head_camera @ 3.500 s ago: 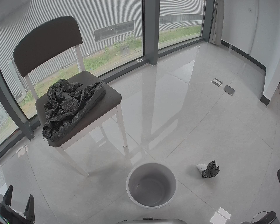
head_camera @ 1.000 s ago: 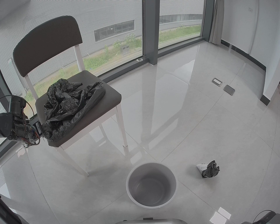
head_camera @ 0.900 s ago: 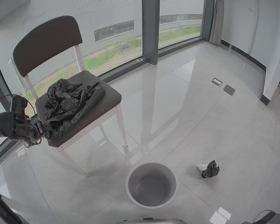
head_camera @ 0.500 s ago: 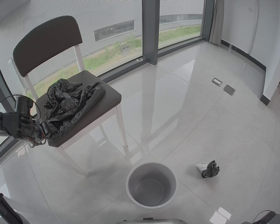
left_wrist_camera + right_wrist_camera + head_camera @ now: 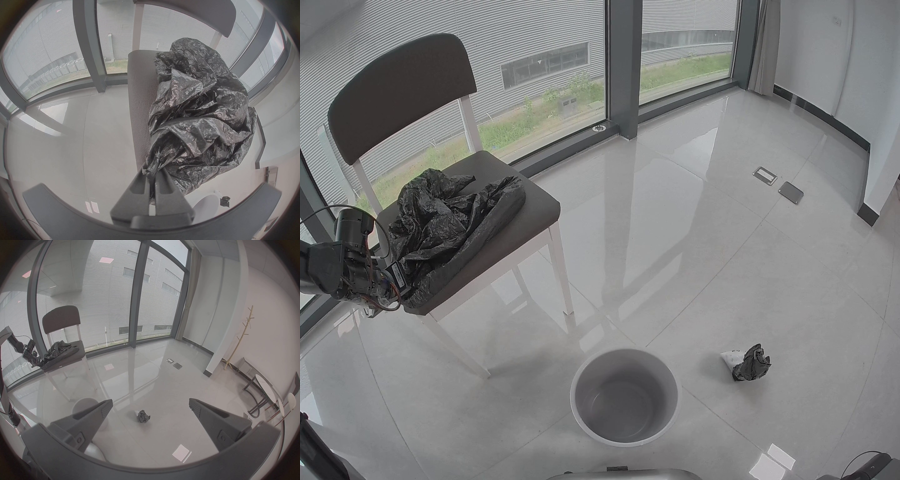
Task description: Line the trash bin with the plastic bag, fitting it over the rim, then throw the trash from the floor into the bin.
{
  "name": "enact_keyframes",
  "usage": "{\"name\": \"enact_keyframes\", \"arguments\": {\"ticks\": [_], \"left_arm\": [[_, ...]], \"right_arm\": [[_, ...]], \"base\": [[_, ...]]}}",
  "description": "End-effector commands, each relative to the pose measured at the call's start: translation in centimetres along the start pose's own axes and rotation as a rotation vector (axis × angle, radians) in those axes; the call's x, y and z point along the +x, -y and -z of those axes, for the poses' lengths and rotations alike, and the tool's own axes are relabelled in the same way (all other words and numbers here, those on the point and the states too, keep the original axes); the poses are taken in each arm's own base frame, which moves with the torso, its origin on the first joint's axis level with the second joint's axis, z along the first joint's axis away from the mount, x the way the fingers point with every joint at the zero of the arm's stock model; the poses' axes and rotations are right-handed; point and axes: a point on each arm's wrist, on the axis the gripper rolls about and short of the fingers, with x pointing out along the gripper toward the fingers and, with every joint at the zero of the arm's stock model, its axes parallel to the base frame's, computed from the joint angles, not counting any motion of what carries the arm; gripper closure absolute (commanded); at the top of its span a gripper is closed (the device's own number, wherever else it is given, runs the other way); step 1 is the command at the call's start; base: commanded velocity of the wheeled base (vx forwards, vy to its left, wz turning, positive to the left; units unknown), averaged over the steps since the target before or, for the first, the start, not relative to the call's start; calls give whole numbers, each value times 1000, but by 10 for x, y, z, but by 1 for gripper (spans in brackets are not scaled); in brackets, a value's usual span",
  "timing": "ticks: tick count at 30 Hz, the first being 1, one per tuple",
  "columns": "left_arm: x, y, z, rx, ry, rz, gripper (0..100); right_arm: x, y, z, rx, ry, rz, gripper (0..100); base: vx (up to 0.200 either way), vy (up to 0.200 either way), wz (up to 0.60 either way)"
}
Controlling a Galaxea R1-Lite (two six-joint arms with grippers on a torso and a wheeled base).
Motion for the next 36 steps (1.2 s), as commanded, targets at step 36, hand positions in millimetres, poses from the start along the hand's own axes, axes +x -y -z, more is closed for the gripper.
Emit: {"name": "enact_keyframes", "arguments": {"ticks": [36], "left_arm": [[-275,122,53,357,317,769,100]], "right_arm": [[113,-140,-15,-83,-163,-510,0]], "base": [[0,0,0]]}}
